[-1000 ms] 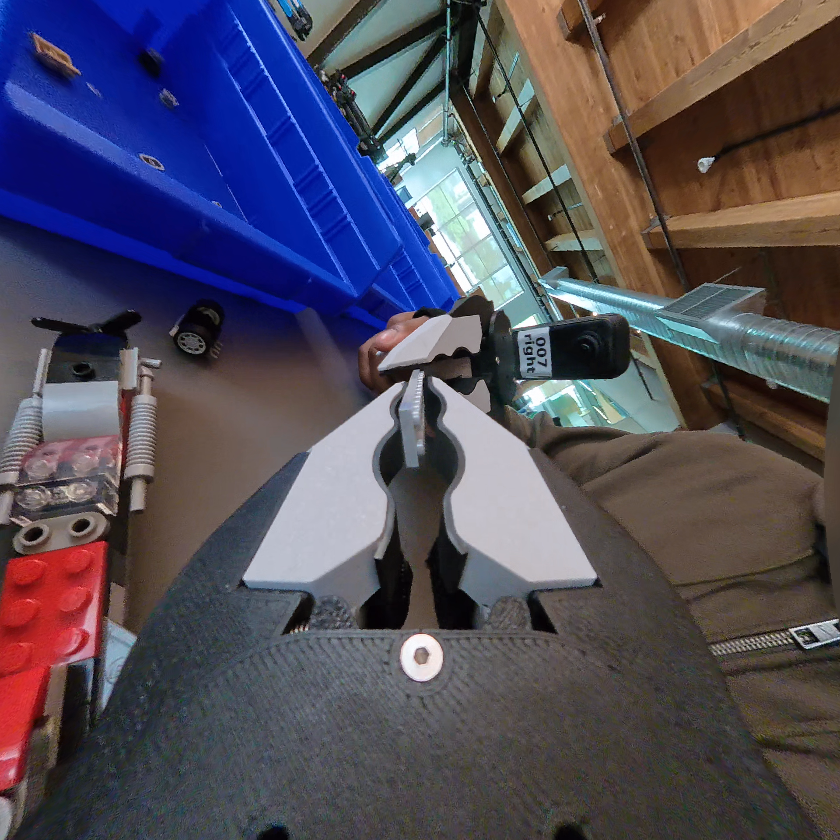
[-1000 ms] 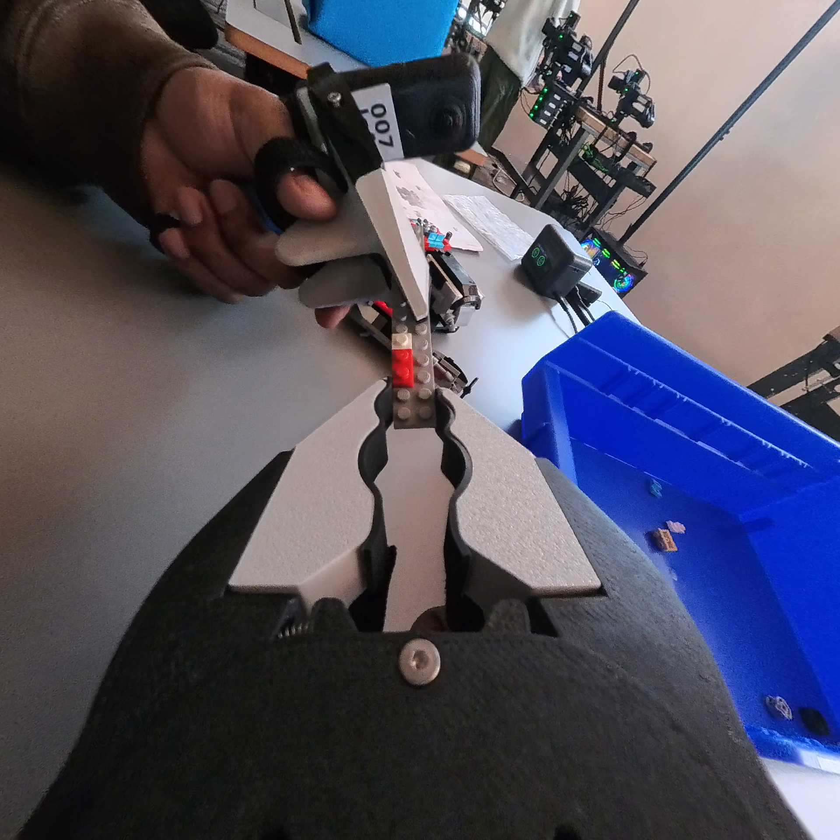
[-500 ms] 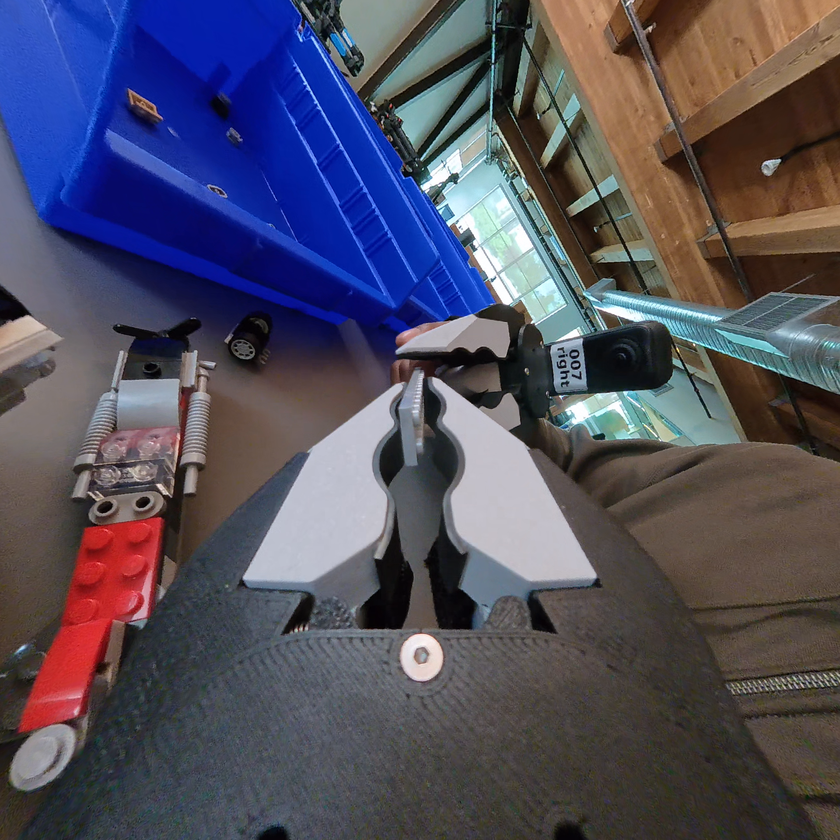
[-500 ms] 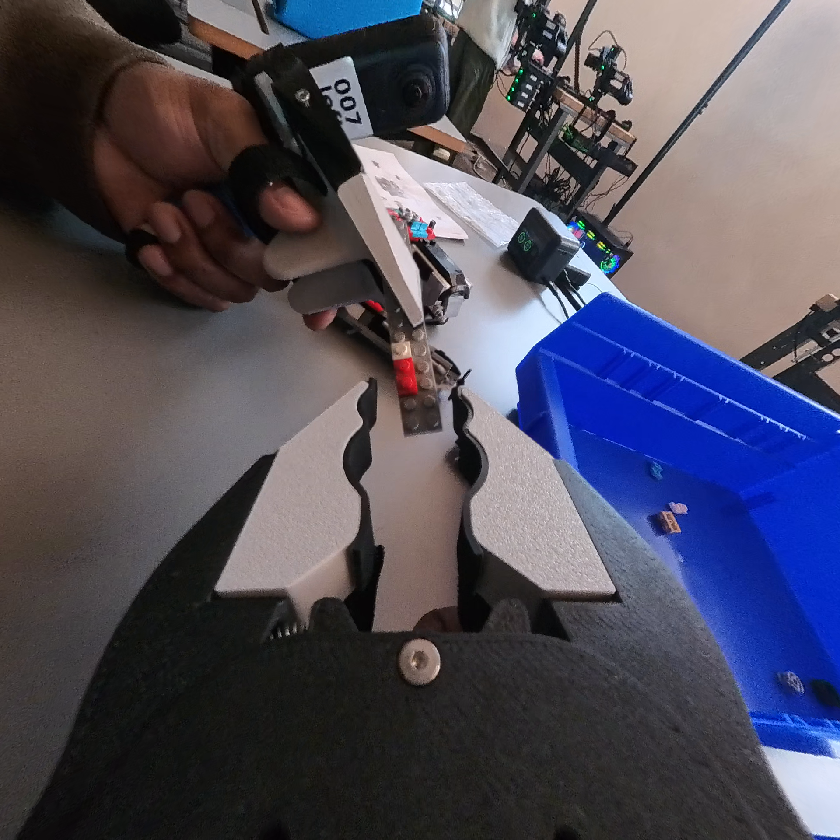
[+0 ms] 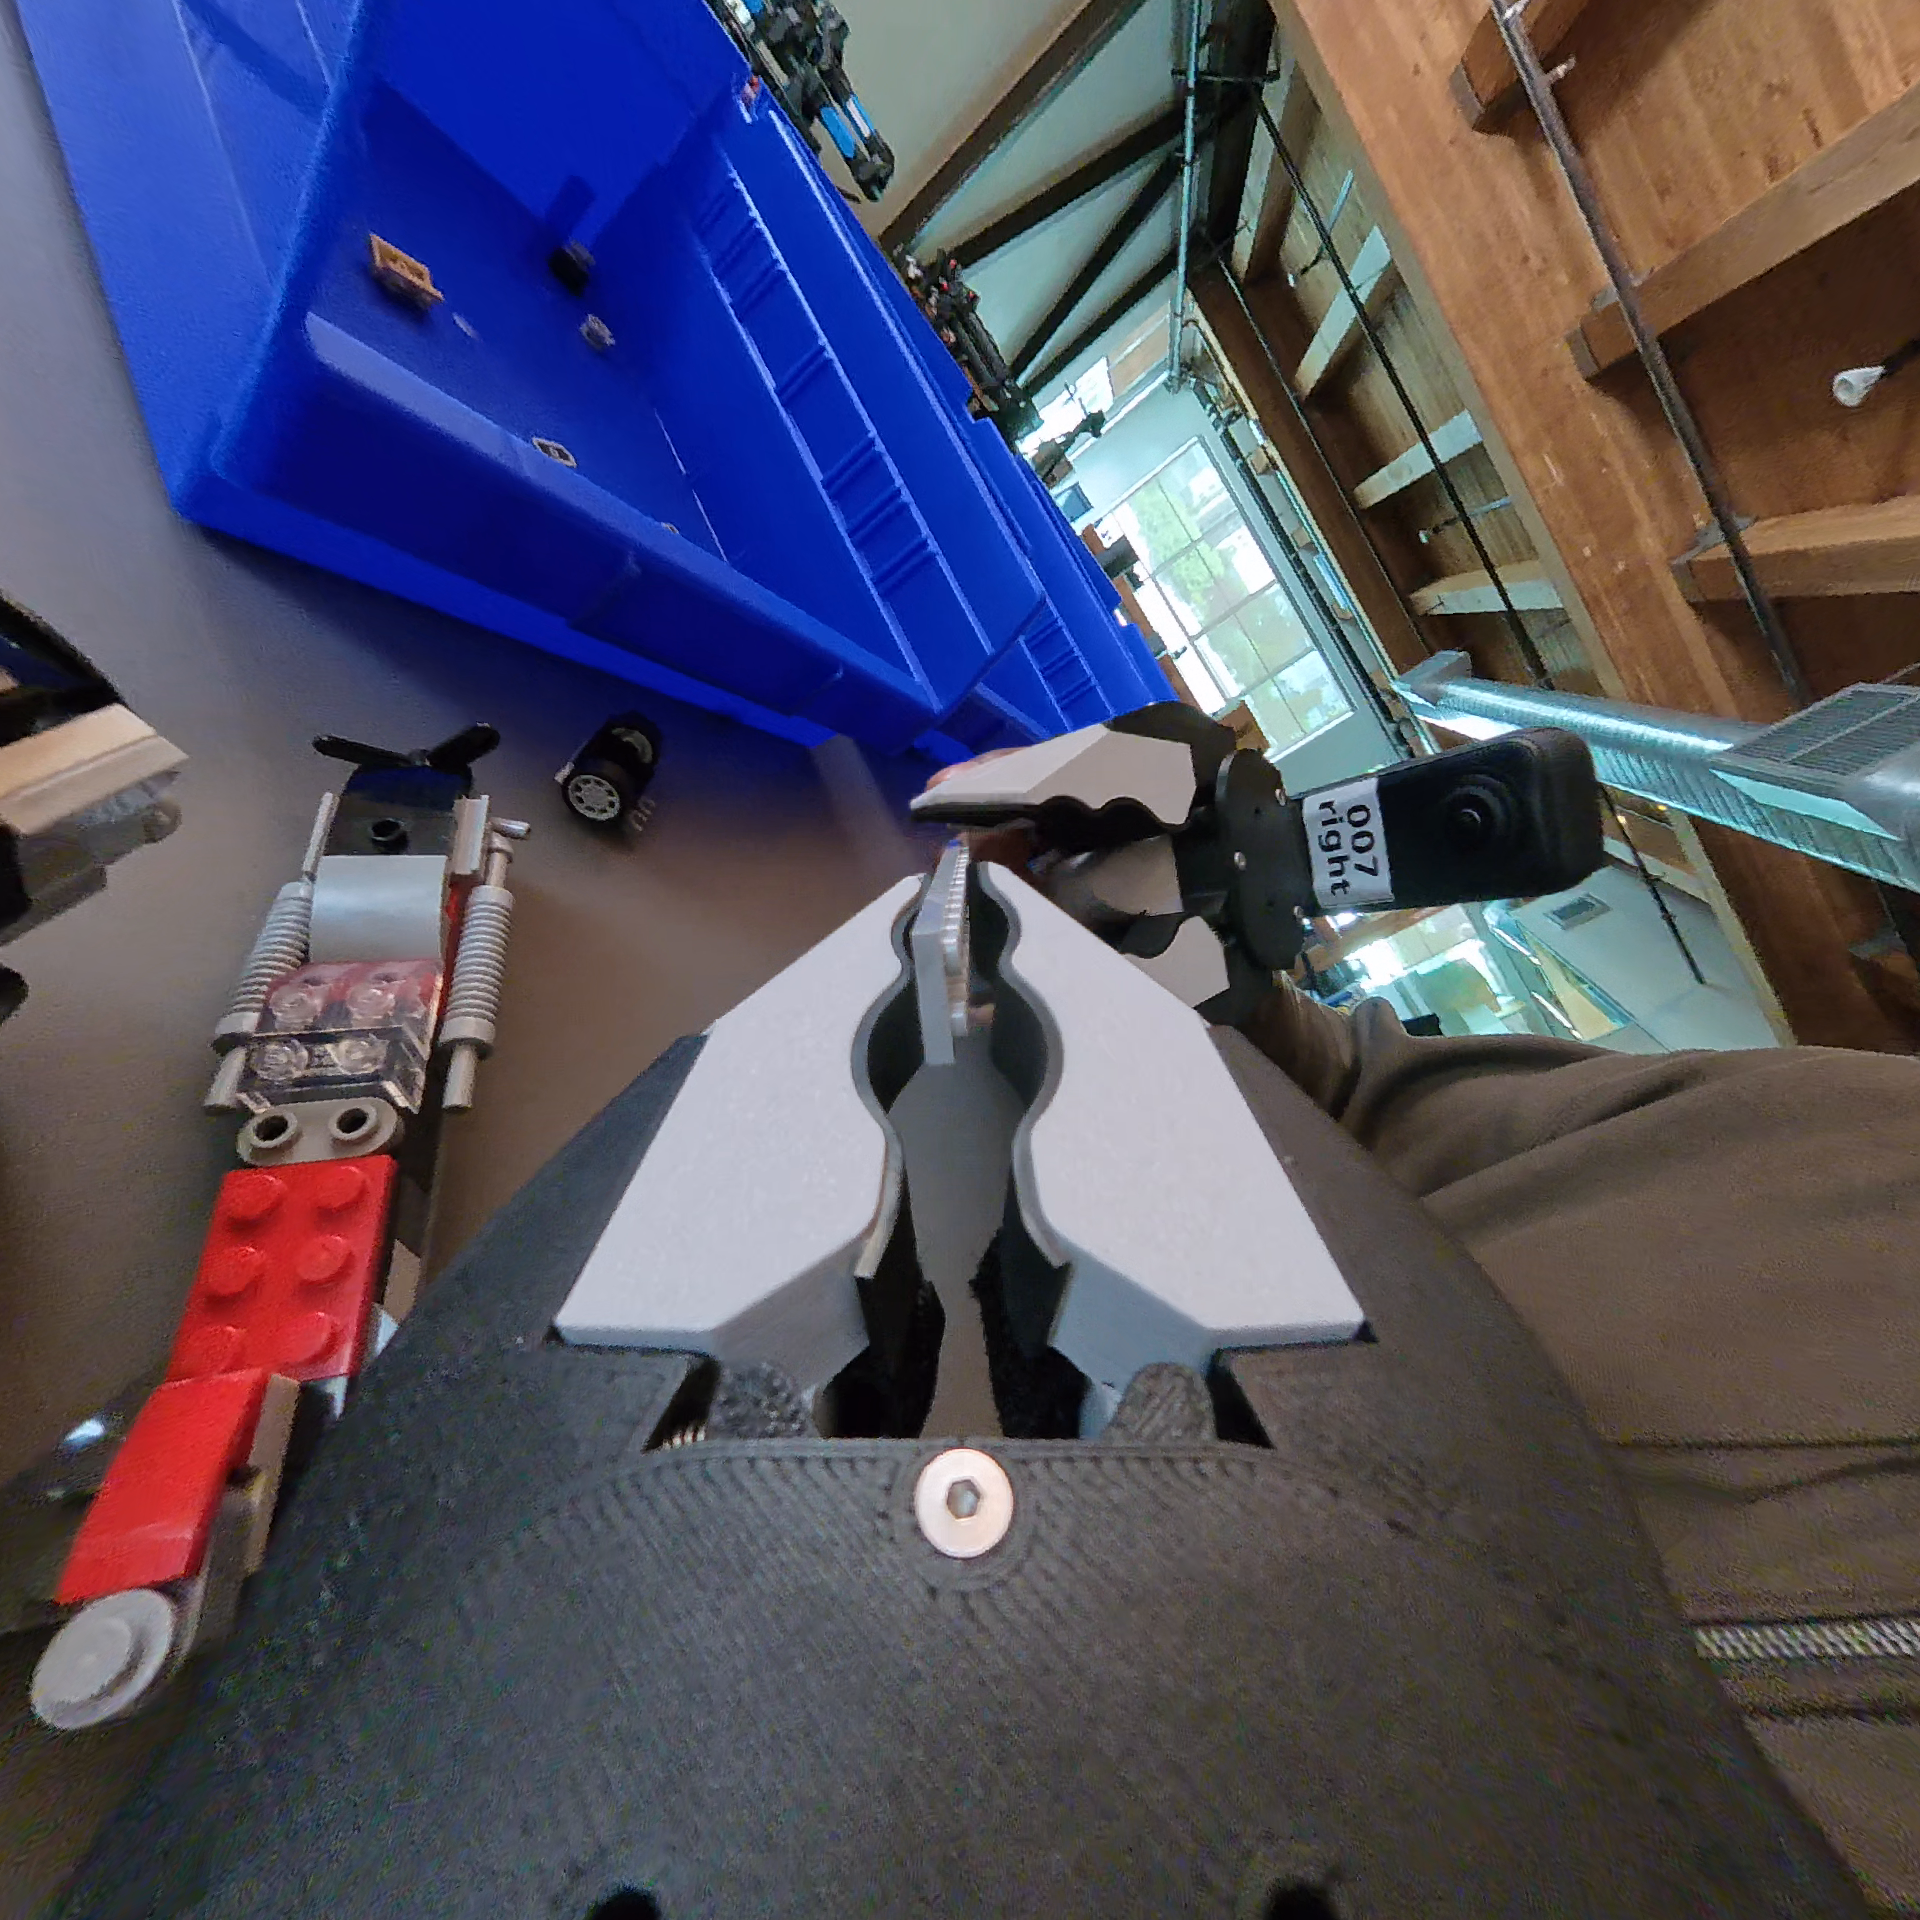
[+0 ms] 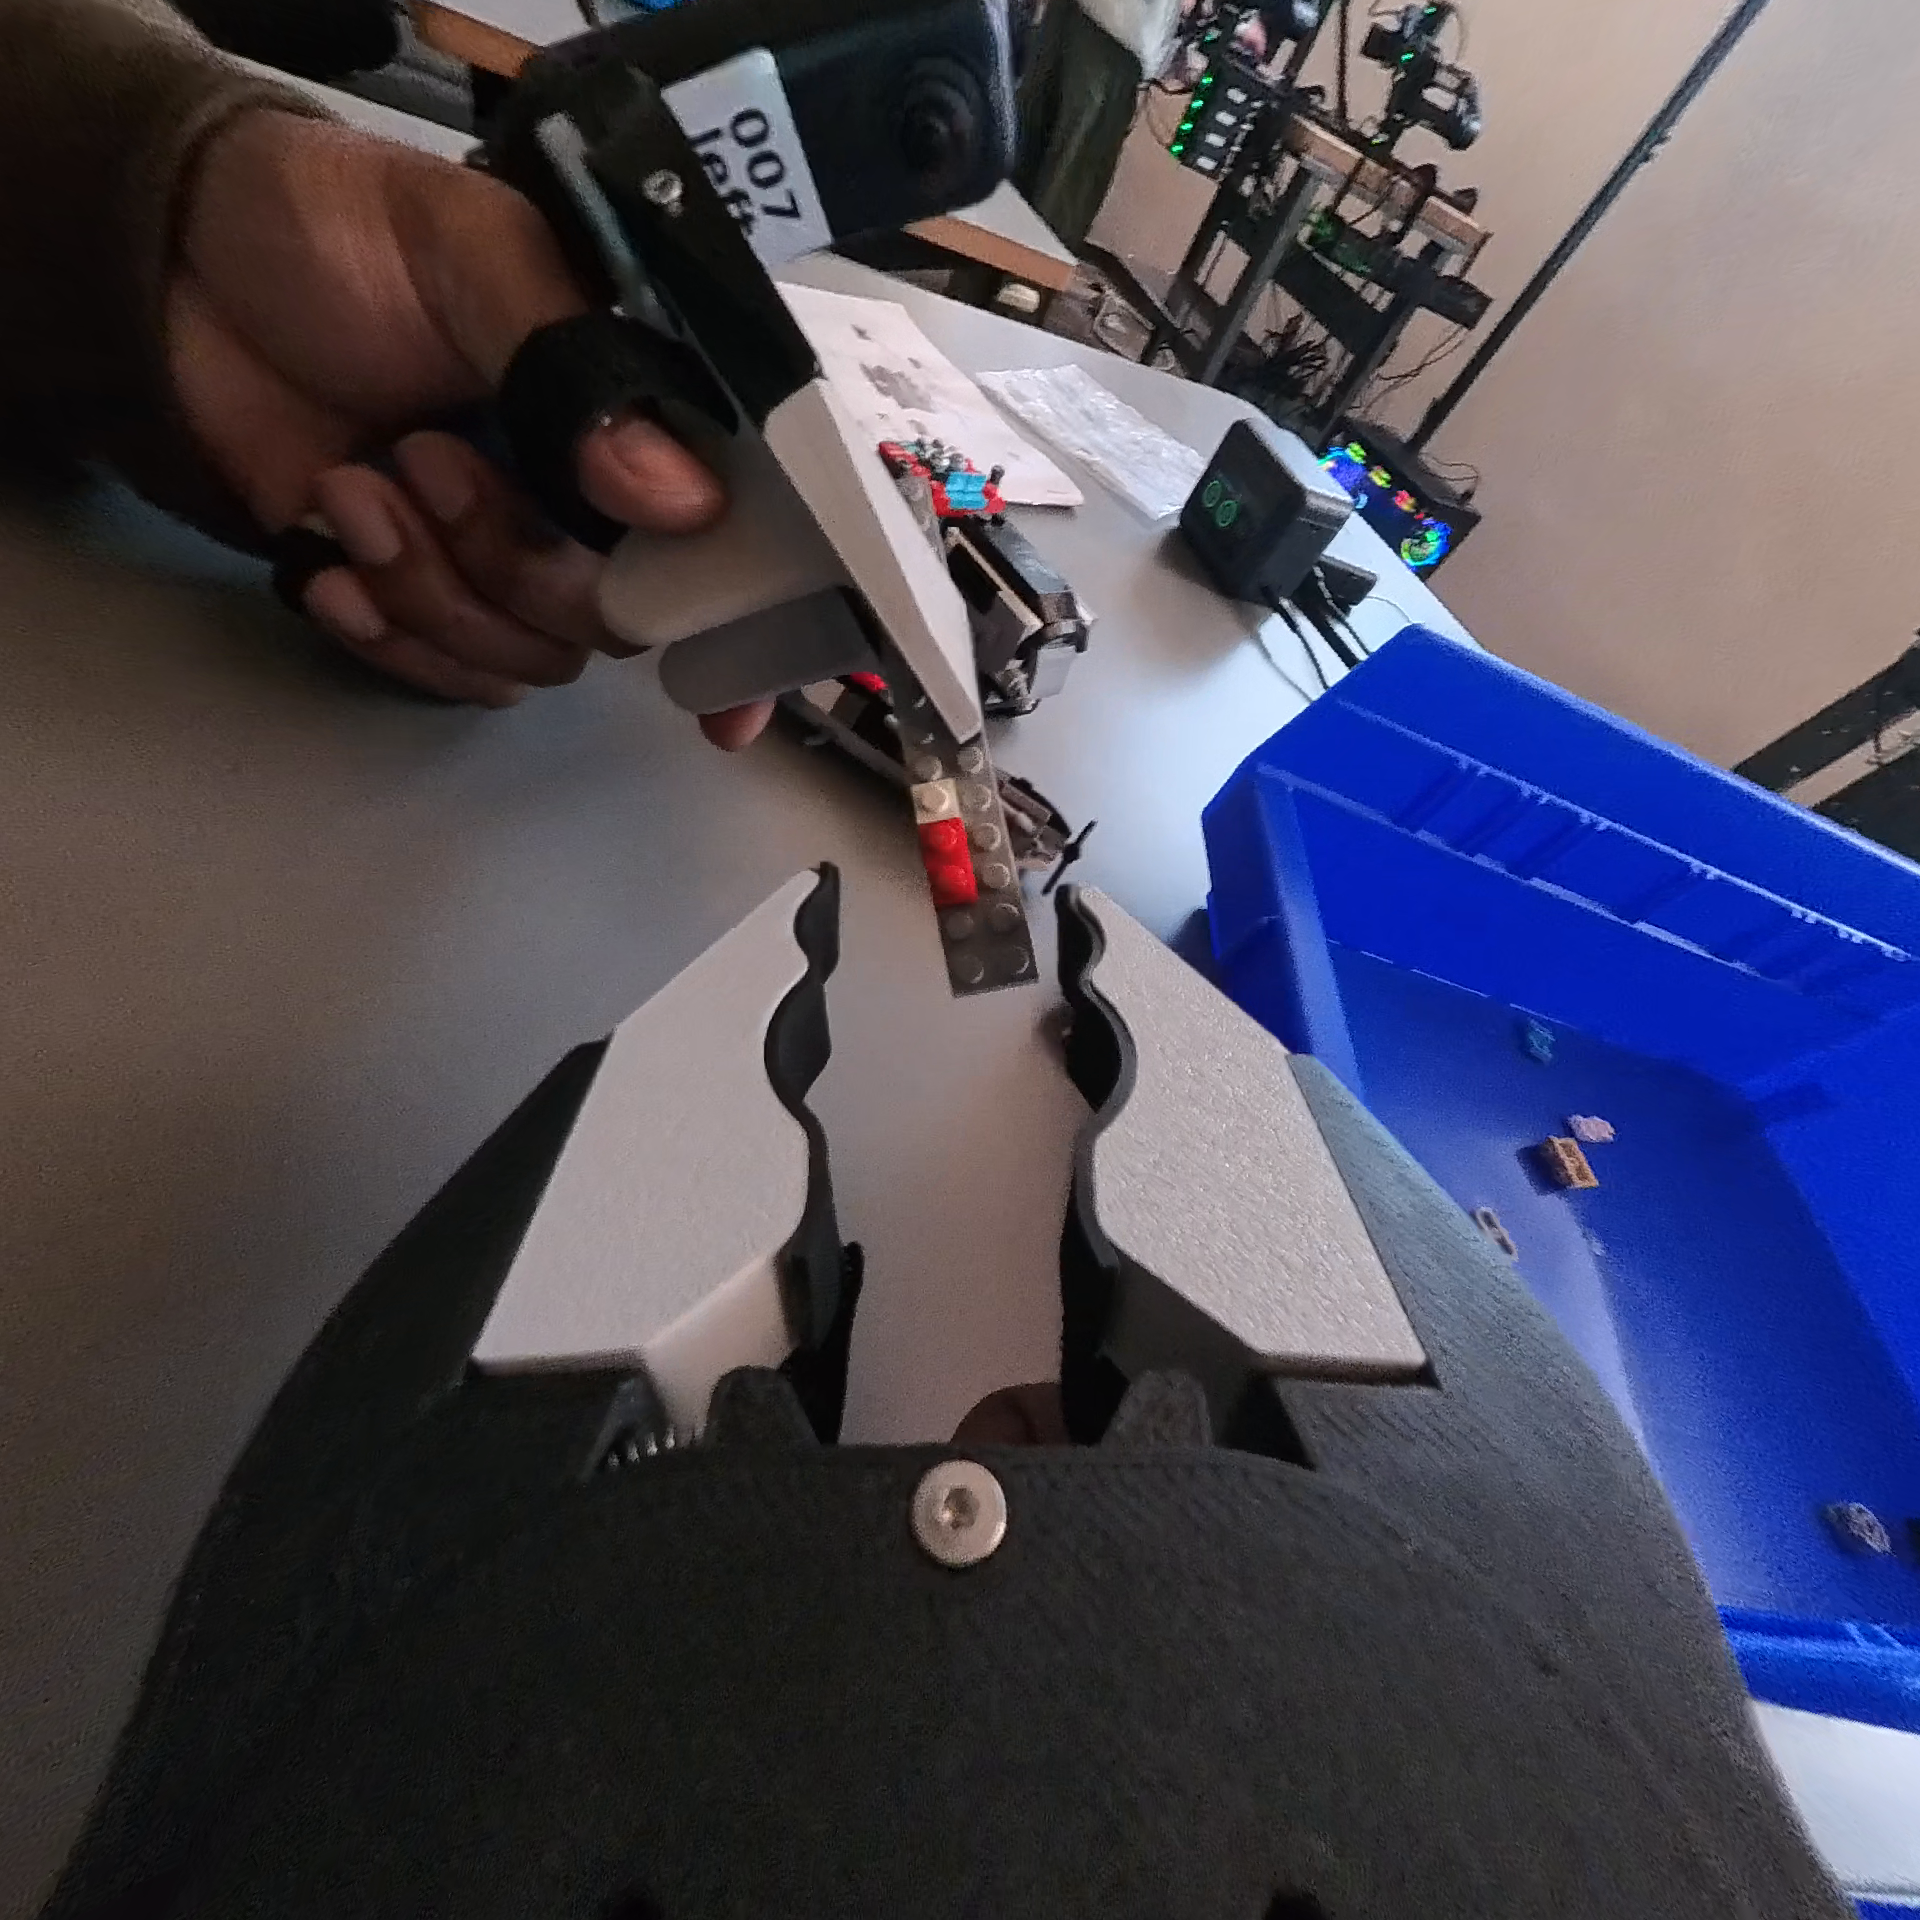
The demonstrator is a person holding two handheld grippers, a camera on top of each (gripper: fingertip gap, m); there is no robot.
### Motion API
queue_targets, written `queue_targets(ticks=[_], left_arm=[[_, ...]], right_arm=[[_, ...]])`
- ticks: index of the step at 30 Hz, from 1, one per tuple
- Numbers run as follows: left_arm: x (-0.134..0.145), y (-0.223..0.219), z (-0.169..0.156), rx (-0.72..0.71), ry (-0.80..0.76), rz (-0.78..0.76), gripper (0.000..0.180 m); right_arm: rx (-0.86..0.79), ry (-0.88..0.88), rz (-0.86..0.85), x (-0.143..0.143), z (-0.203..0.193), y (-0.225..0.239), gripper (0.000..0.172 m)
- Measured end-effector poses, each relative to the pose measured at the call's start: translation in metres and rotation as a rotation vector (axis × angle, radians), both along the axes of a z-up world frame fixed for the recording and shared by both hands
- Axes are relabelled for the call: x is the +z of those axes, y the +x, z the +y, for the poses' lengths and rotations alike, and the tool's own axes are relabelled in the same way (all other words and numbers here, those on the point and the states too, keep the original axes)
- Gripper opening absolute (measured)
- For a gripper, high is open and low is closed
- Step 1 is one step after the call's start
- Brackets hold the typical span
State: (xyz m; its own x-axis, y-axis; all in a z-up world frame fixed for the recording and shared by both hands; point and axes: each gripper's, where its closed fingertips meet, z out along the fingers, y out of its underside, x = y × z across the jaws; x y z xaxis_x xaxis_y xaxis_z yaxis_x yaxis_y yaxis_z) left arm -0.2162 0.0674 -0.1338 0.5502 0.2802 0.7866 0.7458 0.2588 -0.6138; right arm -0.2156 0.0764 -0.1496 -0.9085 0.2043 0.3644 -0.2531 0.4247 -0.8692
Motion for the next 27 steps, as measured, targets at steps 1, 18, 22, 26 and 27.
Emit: queue_targets(ticks=[1,18,22,26,27], left_arm=[[0.0,0.0,0.0,0.01,-0.011,0.011,0.006],[-0.006,0.006,0.015,0.085,-0.375,0.348,0.007],[-0.004,0.007,0.014,0.081,-0.437,0.434,0.007],[-0.001,0.008,0.013,0.059,-0.488,0.532,0.007],[-0.001,0.008,0.013,0.054,-0.495,0.549,0.007]], right_arm=[[-0.015,-0.004,0.011,0.001,0.0,-0.002,0.042],[-0.133,0.239,0.408,-0.001,-0.009,-0.011,0.023],[-0.129,0.257,0.408,-0.003,-0.011,-0.009,0.016],[-0.114,0.232,0.379,0.0,-0.012,-0.008,0.016],[-0.109,0.226,0.369,0.0,-0.012,-0.007,0.016]])
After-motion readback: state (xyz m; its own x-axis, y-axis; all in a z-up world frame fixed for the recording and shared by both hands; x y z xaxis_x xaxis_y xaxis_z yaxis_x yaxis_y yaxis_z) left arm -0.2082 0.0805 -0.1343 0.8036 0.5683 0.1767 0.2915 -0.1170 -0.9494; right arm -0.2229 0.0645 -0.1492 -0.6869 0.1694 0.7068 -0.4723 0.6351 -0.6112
